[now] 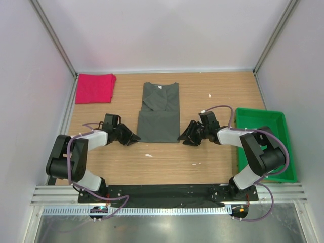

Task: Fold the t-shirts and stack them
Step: Fold the tshirt

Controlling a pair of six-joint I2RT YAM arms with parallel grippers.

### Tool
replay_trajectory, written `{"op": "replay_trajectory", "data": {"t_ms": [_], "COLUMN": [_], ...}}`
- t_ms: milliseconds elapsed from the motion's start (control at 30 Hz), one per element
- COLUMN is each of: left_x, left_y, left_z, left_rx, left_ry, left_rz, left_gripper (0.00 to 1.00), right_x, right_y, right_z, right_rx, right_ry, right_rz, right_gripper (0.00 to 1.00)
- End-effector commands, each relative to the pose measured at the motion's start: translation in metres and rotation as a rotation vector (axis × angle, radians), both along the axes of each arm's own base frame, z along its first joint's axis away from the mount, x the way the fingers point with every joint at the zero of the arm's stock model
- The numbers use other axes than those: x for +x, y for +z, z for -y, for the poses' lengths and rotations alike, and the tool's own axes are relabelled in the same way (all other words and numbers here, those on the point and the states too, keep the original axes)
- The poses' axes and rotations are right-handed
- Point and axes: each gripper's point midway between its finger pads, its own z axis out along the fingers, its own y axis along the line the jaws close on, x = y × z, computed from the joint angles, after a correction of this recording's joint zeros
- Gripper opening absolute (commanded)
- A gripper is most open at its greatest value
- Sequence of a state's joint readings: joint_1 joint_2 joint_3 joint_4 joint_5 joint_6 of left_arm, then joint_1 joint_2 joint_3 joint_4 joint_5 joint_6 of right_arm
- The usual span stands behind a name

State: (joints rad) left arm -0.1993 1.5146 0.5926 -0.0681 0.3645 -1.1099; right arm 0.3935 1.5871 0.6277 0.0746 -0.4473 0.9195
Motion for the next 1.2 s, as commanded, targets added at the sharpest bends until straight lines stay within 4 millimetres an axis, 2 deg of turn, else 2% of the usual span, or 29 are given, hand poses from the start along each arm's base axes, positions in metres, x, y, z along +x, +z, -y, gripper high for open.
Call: {"op": "replay_trajectory", "data": {"t_ms": [0,167,433,567,700,900,1033,1100,1133,1167], "left_x": [-0.007,-0.008,-0.011,-0.011,-0.011,-0.01,-0.012,-0.014,-0.013,-0.013], "left_y": [-0.027,-0.026,-0.026,-0.025,-0.027,-0.026,-0.027,-0.026,-0.024,-0.021], "left_z": [-0.015,-0.014,-0.012,-0.012,-0.011,-0.01,-0.009,-0.008,-0.008,-0.008], "left_rx": [0.095,0.085,0.075,0.073,0.072,0.065,0.062,0.056,0.053,0.052], "left_ry": [0.011,0.004,-0.01,-0.017,-0.02,-0.026,-0.035,-0.043,-0.044,-0.049], "left_rz": [-0.052,-0.047,-0.049,-0.044,-0.048,-0.049,-0.05,-0.047,-0.042,-0.029], "left_gripper": [0.21,0.14,0.11,0.1,0.09,0.08,0.06,0.02,0.0,0.0], "right_x": [0.001,-0.001,0.007,0.004,0.0,-0.001,0.001,0.002,0.002,0.0], "right_y": [-0.008,-0.013,-0.018,-0.02,-0.032,-0.037,-0.038,-0.037,-0.036,-0.036], "right_z": [0.005,0.009,0.004,0.005,0.007,0.006,0.001,-0.001,-0.004,-0.005], "right_rx": [-0.046,-0.047,-0.124,-0.174,-0.226,-0.241,-0.226,-0.213,-0.204,-0.201], "right_ry": [-0.032,-0.096,-0.014,0.018,0.052,0.076,0.092,0.097,0.106,0.11], "right_rz": [-0.02,-0.037,-0.006,-0.014,-0.038,-0.038,-0.043,-0.039,-0.039,-0.041], "right_gripper": [0.48,0.5,0.47,0.47,0.46,0.43,0.37,0.27,0.16,0.11]}}
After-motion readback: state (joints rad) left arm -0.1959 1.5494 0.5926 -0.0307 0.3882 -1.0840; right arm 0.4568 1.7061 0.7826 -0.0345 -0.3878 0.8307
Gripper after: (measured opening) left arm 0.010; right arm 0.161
